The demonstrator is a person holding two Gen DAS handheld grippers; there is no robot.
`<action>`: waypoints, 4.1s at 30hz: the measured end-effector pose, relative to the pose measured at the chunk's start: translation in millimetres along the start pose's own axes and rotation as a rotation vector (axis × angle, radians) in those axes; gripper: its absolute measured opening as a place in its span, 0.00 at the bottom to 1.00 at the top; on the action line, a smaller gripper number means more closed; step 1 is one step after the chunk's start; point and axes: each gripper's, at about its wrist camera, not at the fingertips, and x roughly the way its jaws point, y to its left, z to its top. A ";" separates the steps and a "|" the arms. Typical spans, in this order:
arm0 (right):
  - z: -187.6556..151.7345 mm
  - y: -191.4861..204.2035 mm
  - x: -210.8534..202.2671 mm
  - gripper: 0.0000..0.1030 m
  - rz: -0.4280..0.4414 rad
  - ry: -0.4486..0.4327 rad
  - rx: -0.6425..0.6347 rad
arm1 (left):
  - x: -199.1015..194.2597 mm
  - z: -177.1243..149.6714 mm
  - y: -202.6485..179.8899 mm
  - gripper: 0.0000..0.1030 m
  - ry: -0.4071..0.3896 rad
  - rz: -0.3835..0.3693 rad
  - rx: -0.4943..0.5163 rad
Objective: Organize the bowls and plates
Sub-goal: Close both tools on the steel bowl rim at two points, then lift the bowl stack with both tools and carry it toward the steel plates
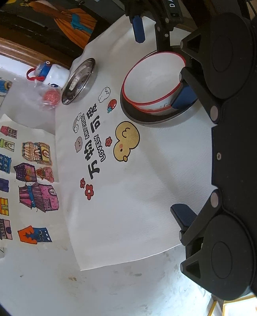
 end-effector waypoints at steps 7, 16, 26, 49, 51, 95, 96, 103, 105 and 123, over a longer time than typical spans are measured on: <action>9.2 -7.8 5.0 0.77 0.060 0.079 0.074 | 2.5 7.8 -1.8 0.96 0.032 0.009 0.027; 14.2 -11.0 8.5 0.55 0.119 0.124 0.143 | 1.8 17.5 -4.9 0.78 0.076 -0.033 0.045; 20.6 -4.8 7.9 0.27 0.158 0.157 0.168 | 0.3 21.2 -5.1 0.45 0.100 -0.120 0.012; 34.6 12.2 23.3 0.23 0.126 0.244 0.097 | 7.4 31.9 -16.2 0.11 0.116 -0.150 0.042; 33.8 11.8 24.9 0.23 0.132 0.247 0.097 | 8.2 31.9 -15.5 0.11 0.116 -0.151 0.040; 25.5 17.3 25.0 0.20 0.131 0.191 0.123 | 13.3 27.3 -18.1 0.08 0.068 -0.131 -0.002; 25.4 17.3 24.9 0.20 0.132 0.190 0.125 | 13.3 26.8 -18.7 0.08 0.066 -0.129 0.002; 24.1 16.2 24.2 0.20 0.135 0.181 0.145 | 12.8 25.3 -17.8 0.08 0.053 -0.136 -0.021; 23.7 16.0 22.9 0.20 0.130 0.177 0.150 | 13.2 24.6 -17.1 0.07 0.047 -0.141 -0.029; 24.9 -1.0 14.9 0.19 0.112 0.146 0.182 | 24.7 39.1 -29.5 0.06 0.054 -0.163 -0.035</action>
